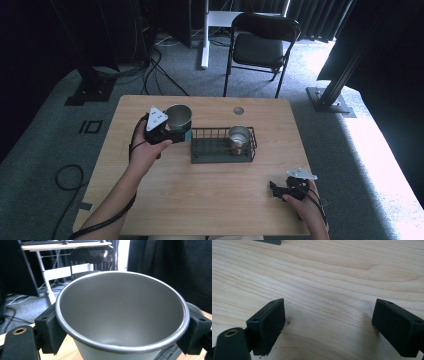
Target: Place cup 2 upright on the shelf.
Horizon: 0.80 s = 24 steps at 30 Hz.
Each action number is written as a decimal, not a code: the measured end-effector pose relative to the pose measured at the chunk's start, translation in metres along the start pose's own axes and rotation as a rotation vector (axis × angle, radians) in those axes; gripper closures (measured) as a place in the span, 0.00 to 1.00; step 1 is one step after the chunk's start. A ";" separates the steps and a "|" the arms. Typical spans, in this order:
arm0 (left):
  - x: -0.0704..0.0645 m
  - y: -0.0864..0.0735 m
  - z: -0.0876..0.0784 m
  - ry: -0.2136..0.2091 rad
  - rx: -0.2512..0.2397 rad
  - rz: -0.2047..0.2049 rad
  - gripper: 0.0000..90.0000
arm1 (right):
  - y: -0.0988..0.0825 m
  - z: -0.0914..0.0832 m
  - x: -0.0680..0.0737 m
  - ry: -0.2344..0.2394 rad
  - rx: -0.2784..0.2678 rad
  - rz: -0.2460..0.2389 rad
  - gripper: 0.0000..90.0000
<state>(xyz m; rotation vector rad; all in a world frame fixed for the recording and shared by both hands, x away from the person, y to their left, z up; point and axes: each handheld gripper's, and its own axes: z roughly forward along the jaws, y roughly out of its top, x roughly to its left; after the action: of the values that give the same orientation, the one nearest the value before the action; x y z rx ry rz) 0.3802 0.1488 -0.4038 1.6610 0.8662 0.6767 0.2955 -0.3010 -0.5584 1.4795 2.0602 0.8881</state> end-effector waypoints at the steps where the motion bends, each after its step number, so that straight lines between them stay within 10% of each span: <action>1: -0.002 0.002 0.002 -0.006 0.000 0.005 0.15 | 0.000 0.000 0.000 0.000 0.000 0.000 0.12; 24: -0.035 -0.012 0.052 -0.102 0.042 0.010 0.15 | 0.000 0.000 0.000 0.001 -0.001 0.002 0.12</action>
<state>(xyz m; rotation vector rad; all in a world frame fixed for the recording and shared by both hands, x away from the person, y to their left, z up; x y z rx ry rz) 0.3988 0.0931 -0.4284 1.7232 0.8051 0.5789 0.2955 -0.3010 -0.5585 1.4810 2.0593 0.8906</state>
